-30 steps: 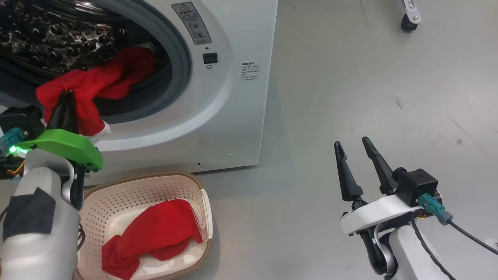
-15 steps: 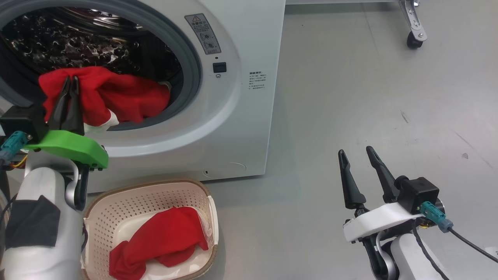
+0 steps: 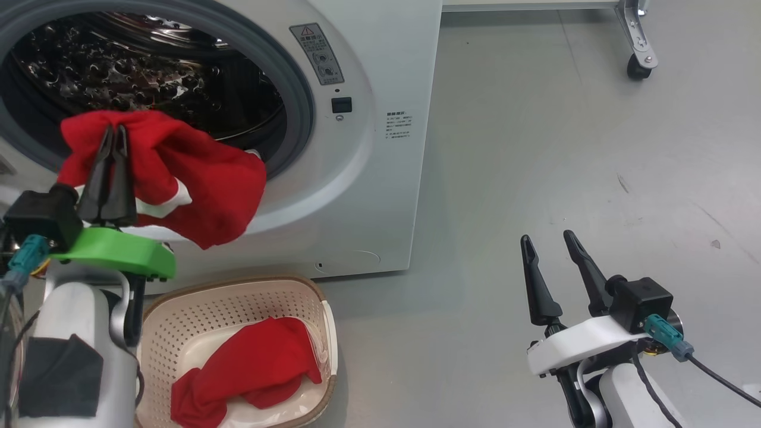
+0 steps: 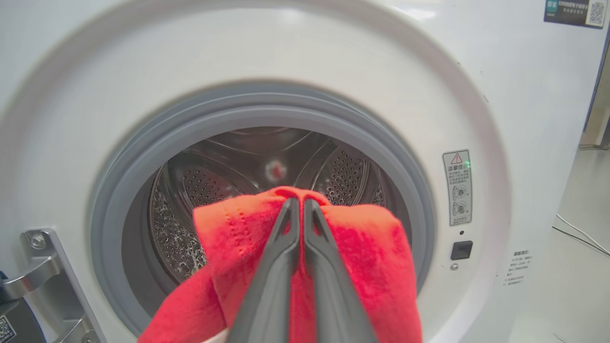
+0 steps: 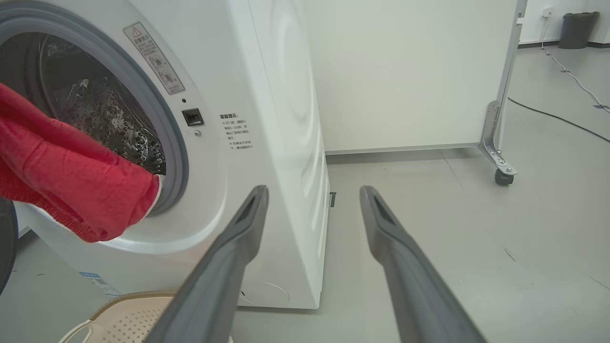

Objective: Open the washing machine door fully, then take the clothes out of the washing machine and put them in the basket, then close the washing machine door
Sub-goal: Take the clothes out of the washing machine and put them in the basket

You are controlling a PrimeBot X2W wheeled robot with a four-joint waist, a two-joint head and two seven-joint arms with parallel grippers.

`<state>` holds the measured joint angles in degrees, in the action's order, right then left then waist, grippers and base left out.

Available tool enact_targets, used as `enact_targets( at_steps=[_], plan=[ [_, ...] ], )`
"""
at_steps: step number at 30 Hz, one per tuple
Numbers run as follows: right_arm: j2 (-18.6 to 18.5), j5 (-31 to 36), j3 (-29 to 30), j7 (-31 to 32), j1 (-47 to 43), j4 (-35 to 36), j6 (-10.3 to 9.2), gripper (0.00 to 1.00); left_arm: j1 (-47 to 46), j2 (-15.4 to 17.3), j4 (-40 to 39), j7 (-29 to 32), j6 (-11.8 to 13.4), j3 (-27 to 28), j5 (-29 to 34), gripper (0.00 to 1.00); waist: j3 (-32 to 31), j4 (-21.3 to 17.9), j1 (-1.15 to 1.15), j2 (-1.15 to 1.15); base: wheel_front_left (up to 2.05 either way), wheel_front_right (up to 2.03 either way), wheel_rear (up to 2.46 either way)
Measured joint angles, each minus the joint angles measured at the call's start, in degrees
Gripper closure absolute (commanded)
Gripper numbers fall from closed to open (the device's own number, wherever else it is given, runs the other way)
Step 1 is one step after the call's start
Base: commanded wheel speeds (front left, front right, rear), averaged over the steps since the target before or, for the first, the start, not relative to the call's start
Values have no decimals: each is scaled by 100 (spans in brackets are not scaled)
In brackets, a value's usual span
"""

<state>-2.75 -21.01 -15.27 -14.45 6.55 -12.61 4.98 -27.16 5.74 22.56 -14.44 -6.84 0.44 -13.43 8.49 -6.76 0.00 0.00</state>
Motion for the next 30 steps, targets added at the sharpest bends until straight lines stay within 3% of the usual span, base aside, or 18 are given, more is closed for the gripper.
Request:
enact_targets(
  at_steps=[14,30],
  plan=[
    [0,-1,-146,0,0,58,44,0,804,-83,349,56,0,-286,52,100,137,-17,0,0,0,0,0],
    [1,-3,-230,0,129,174,45,0,904,24,805,619,9,-471,244,100,720,-306,0,0,0,0,0]
  ],
)
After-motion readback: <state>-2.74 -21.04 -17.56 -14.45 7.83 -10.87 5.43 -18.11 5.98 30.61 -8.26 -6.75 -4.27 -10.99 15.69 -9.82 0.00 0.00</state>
